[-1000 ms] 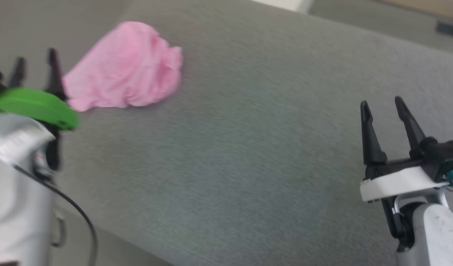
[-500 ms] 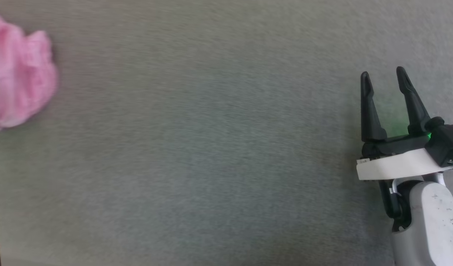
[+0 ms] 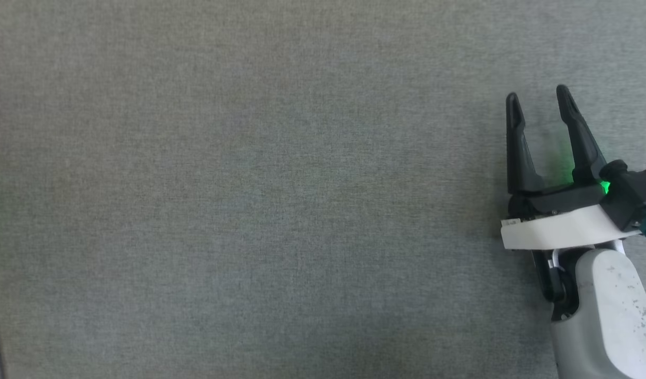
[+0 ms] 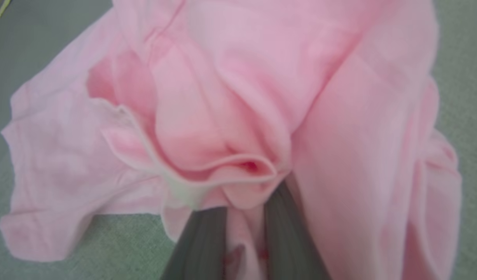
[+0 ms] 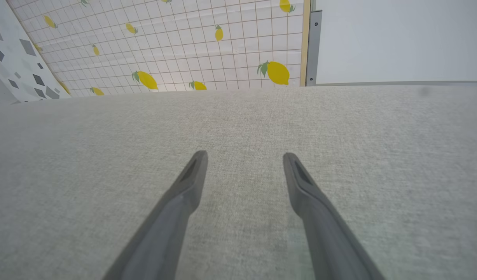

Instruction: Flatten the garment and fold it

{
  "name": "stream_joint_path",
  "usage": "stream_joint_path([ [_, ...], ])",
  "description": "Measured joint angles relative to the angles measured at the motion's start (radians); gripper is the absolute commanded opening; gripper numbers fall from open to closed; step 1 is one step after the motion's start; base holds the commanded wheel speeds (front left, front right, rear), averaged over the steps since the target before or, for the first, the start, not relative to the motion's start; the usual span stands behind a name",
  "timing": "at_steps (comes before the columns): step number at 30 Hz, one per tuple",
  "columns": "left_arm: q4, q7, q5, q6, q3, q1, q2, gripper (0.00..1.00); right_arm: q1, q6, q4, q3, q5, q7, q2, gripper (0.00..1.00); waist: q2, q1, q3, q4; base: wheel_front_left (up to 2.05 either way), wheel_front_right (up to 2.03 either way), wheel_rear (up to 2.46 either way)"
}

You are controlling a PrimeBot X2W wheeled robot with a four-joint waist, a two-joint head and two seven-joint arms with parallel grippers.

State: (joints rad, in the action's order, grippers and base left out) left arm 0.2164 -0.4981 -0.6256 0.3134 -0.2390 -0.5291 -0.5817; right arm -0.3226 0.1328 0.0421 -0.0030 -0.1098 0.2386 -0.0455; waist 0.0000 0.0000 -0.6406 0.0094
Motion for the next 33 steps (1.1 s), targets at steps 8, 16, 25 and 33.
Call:
stream_joint_path([
  [8,0.018,0.513,0.184,-0.042,0.069,-0.036,0.042,0.0,0.074,0.0,0.067,-0.025,-0.006,0.001,-0.004,1.0,0.0,0.0,0.105,-0.006,0.0,0.0,0.0],
  [16,-0.001,0.716,0.252,-0.127,0.184,-0.109,0.076,0.0,0.171,0.0,0.08,-0.04,-0.016,-0.007,-0.004,1.0,0.0001,-0.0001,0.291,0.016,0.0,0.0,0.0],
  [25,-0.037,0.724,0.28,-0.226,0.397,-0.194,0.228,0.0,0.238,0.0,0.053,-0.055,-0.02,-0.037,-0.004,1.0,0.0,-0.0001,0.483,0.024,0.0,0.0,0.0],
  [33,0.04,0.659,0.238,-0.321,0.588,-0.21,0.413,0.0,0.263,0.0,0.021,-0.057,-0.02,-0.068,-0.004,1.0,0.0001,-0.0001,0.564,-0.031,0.0,0.0,0.0],
])
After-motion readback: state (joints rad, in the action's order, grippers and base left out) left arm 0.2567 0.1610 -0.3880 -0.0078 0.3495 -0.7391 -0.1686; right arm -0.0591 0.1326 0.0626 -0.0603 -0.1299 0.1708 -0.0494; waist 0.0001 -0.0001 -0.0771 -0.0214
